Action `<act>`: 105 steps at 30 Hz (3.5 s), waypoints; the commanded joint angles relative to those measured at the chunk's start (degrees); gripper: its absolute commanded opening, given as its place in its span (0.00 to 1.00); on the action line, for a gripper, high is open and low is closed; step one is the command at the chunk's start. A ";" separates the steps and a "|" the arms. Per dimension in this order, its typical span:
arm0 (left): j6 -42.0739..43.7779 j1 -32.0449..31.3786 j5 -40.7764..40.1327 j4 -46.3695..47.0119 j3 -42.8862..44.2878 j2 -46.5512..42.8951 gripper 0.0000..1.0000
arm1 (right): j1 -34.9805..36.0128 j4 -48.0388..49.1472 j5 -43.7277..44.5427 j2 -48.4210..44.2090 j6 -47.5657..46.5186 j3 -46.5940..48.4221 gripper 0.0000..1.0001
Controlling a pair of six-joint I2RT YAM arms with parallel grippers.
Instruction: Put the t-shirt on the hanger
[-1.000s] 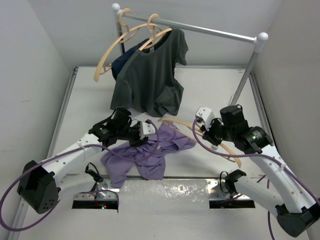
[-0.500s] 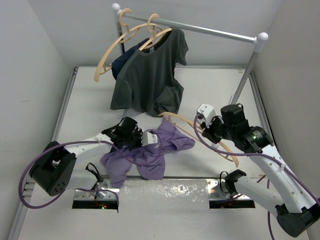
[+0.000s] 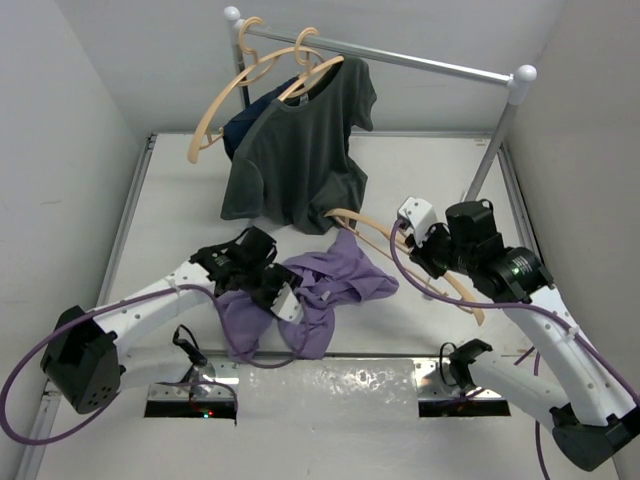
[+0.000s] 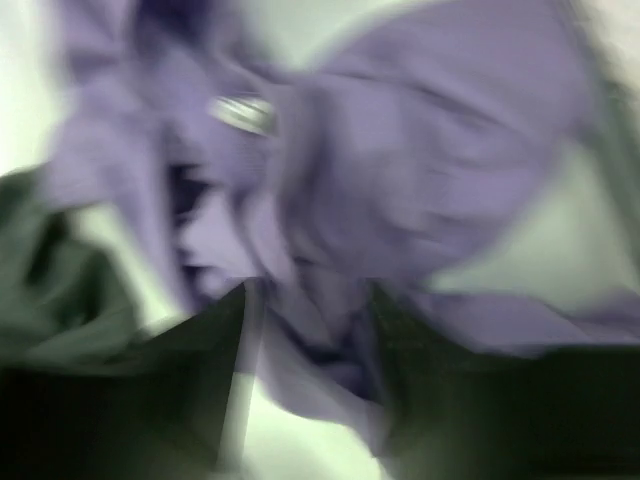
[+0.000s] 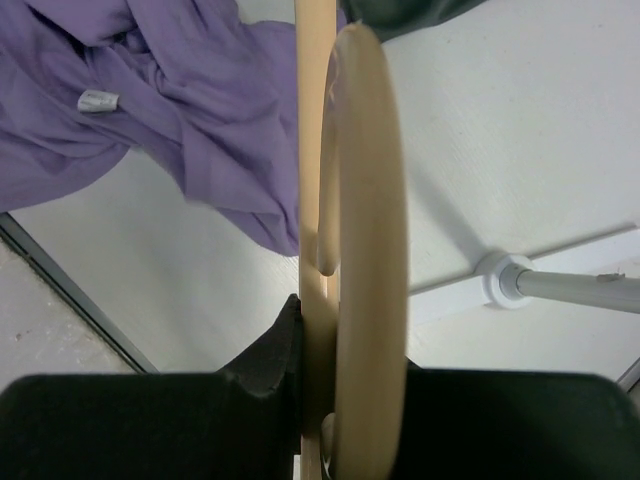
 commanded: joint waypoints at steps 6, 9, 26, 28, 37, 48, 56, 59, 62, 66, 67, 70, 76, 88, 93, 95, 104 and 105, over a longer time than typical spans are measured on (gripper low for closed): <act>7.83 -0.41 8.24 -14.15 0.93 -4.16 0.78 | -0.15 0.17 0.88 1.86 -0.57 3.02 0.00; -22.70 -0.32 13.20 7.86 4.72 -3.90 0.32 | -0.06 0.35 1.93 2.29 0.39 2.84 0.00; -41.95 -3.66 10.56 25.52 5.07 15.08 0.21 | -0.15 0.53 6.68 -0.25 3.03 0.47 0.00; -39.68 -3.57 10.21 22.71 4.81 16.58 0.21 | -0.15 0.35 6.77 -0.95 2.86 0.29 0.00; -38.52 -3.05 2.92 24.10 4.81 21.15 0.24 | -0.15 -0.88 5.72 -1.22 1.80 1.00 0.00; -34.14 -1.82 4.58 19.19 9.38 22.73 0.34 | -0.15 -0.27 3.87 -0.17 1.10 0.12 0.00; -25.61 -1.82 8.19 11.01 8.51 25.28 0.32 | -0.15 -1.58 4.84 0.10 -0.30 0.56 0.00; -26.30 -1.82 7.49 11.00 8.42 26.07 0.19 | -0.15 -1.93 5.01 0.01 -0.57 0.73 0.00; -31.13 -1.82 5.30 16.87 8.33 26.16 0.00 | -0.15 -3.16 3.00 -0.34 -1.01 1.34 0.00; -38.68 -0.25 1.25 20.58 13.06 25.81 0.00 | -0.15 -9.21 -2.53 -0.17 -3.73 5.20 0.00; -40.09 0.37 0.29 20.76 14.47 25.73 0.00 | -0.15 -12.36 -4.11 0.10 -4.26 5.91 0.00; -42.30 1.35 -3.84 21.47 17.38 24.68 0.00 | -0.06 -15.89 -10.18 -0.43 -5.75 6.88 0.00; -43.36 1.44 -7.63 21.64 16.42 23.18 0.00 | -0.06 -19.95 -13.89 -0.08 -5.58 9.43 0.00; -39.68 1.35 -4.74 22.09 15.37 19.76 0.00 | -0.06 -13.56 -7.04 5.19 -6.81 6.62 0.00; -40.98 1.35 -3.06 23.13 14.13 17.82 0.00 | -0.06 -9.41 -10.18 8.70 -7.16 6.44 0.00; -42.65 1.35 -2.80 25.77 14.65 17.38 0.00 | 0.02 -8.88 -14.05 10.20 -7.60 5.83 0.00; -42.21 1.70 -0.51 26.22 20.19 18.43 0.00 | 1.16 -13.36 -16.00 13.02 -8.74 6.71 0.00; -42.13 1.61 -0.25 25.52 20.63 18.52 0.00 | 2.82 -12.84 -15.30 13.10 -8.74 6.36 0.00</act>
